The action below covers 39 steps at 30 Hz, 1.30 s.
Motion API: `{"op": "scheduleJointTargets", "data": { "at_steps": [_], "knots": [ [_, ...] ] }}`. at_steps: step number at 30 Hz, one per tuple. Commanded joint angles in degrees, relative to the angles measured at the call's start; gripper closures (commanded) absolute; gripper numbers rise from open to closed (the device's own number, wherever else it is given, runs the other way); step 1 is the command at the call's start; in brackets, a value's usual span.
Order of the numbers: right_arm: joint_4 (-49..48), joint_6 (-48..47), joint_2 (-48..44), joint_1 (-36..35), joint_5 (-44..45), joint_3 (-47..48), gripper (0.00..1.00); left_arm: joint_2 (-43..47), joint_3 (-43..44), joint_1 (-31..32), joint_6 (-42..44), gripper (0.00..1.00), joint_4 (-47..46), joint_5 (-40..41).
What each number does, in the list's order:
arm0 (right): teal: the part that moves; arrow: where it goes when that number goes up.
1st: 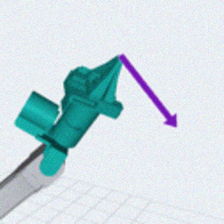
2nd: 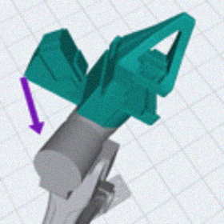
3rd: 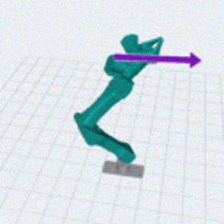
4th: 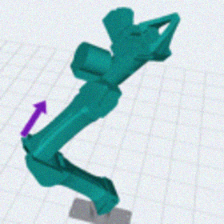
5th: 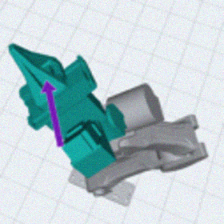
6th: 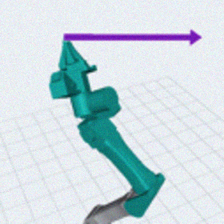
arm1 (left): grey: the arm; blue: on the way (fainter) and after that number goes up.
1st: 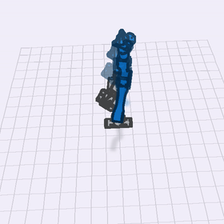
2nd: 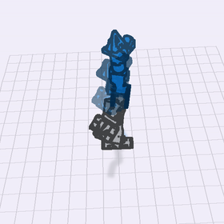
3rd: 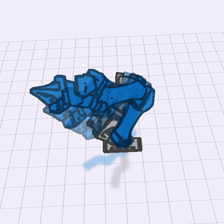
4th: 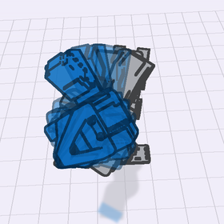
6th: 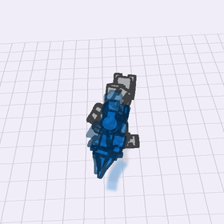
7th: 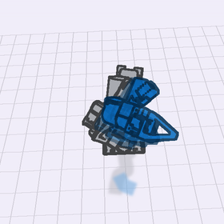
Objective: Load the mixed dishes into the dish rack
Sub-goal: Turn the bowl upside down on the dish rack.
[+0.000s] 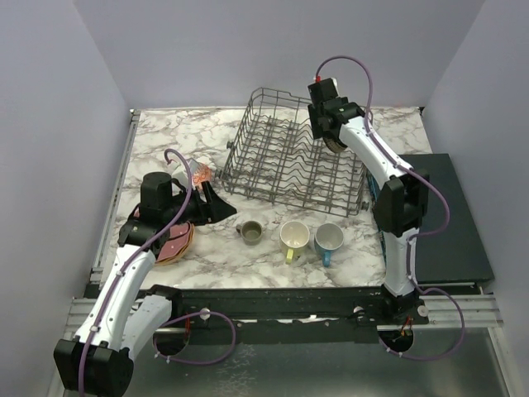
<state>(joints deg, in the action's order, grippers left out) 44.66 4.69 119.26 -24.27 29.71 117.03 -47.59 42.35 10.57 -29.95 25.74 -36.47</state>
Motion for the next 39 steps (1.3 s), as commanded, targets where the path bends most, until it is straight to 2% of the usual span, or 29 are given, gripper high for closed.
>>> {"op": "scheduleJointTargets", "data": {
  "at_steps": [1, 16, 39],
  "knots": [
    [-2.5, -3.6, 3.3, 0.8, 6.7, 3.7, 0.57, 1.4, -0.7, -0.2, -0.1, 0.35, -1.8, -1.0],
    [-5.0, -9.1, 12.8, 2.8, 12.3, 8.7, 0.58, 1.5, -1.0, -0.2, -0.3, 0.35, -2.0, -0.8],
    [-10.9, -15.4, 21.2, 4.4, 16.0, 13.7, 0.6, 0.9, -1.0, -0.2, -0.4, 0.35, -2.2, -0.4]
  ]
}}
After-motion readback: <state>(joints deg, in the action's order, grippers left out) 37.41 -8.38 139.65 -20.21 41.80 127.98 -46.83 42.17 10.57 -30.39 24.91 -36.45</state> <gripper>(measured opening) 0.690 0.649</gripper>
